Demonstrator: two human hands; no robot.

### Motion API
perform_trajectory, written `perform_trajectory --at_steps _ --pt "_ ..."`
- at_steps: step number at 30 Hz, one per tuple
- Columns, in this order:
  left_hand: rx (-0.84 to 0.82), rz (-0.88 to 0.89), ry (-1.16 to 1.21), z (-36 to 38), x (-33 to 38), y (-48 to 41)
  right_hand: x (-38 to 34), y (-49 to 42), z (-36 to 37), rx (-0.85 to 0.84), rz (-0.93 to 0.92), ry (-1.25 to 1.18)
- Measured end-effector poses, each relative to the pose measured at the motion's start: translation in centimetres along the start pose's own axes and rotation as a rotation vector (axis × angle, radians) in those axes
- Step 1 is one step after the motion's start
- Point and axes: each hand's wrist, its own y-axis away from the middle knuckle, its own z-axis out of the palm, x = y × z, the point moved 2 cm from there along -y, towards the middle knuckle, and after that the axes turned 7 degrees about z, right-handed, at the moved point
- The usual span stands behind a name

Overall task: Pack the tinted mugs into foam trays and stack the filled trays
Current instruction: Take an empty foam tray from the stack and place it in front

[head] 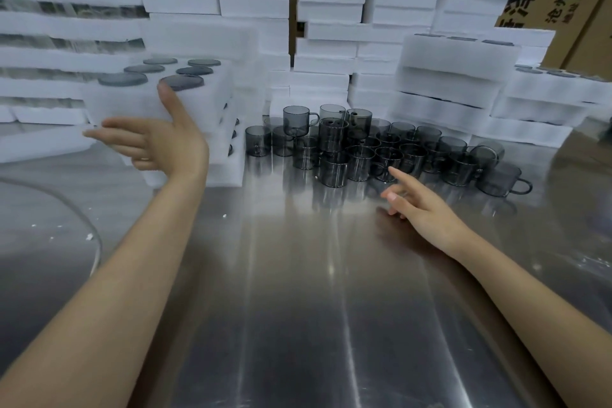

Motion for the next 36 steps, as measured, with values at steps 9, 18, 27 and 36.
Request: perform_trajectory --at_steps 9,18,27,36 --pt "-0.548 1.086 -0.081 2.0 -2.3 9.3 -1.2 0.4 0.1 0.164 -0.187 -0.018" --pt "-1.035 0.841 -0.418 6.6 -5.8 10.2 -10.3 -10.0 1.2 0.333 -0.26 0.186" --pt "-1.122 0.762 -0.443 6.6 -5.7 10.2 -13.5 -24.5 5.9 -0.199 0.185 0.644" --pt "-1.095 0.745 -0.426 6.6 -5.8 10.4 -13.2 -28.6 8.6 -0.41 0.394 0.773"
